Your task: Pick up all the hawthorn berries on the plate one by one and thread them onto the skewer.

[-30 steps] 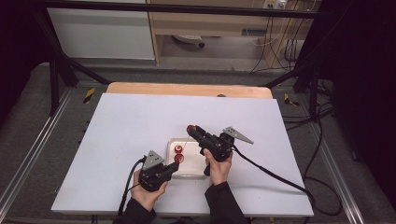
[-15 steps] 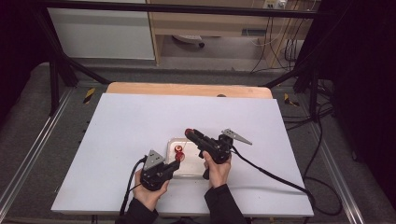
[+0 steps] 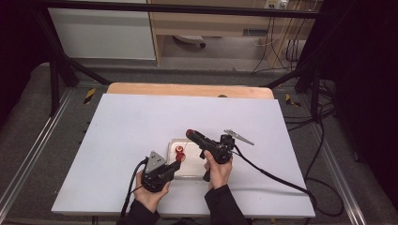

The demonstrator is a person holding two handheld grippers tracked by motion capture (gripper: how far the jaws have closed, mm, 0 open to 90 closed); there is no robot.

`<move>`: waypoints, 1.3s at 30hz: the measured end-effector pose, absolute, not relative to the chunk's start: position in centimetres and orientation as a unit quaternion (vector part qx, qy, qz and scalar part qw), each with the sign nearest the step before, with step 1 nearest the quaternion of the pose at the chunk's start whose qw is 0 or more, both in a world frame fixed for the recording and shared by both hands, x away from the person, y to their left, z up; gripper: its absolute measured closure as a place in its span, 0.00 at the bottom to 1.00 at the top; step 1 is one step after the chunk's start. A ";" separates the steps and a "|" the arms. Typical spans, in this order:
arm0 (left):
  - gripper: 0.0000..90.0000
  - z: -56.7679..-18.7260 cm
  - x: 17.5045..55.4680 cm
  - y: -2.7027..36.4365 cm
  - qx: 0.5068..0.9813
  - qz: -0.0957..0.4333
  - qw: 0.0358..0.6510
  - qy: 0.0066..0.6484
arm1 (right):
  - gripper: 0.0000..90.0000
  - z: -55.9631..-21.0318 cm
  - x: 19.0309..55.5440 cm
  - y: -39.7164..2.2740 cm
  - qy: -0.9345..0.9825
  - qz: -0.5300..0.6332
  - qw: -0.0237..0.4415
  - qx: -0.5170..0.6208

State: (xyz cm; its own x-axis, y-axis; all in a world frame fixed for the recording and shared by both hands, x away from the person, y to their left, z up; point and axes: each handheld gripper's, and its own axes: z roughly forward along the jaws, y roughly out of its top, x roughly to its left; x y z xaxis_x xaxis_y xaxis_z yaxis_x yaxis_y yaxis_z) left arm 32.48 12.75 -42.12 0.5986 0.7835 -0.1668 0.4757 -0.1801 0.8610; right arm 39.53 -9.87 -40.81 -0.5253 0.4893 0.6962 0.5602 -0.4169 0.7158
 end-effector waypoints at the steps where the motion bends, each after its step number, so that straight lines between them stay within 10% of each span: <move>1: 0.98 -42.1 32.5 12.8 0.750 0.158 0.486 0.419 | 0.71 -40.8 39.6 -9.9 -0.541 -0.688 0.022 -0.483; 39: 0.98 -42.9 32.7 12.8 0.744 0.140 0.493 0.430 | 0.72 -42.2 38.5 -9.1 -0.571 -0.672 0.011 -0.471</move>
State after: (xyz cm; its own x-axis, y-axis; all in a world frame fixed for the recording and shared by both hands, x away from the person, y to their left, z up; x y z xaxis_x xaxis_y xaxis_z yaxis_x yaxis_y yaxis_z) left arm 32.67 12.75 -42.91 0.5912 0.7773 -0.2152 0.5010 -0.1449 0.8532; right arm 38.51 -9.14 -42.22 -0.5562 0.5231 0.6458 0.5526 -0.3476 0.7575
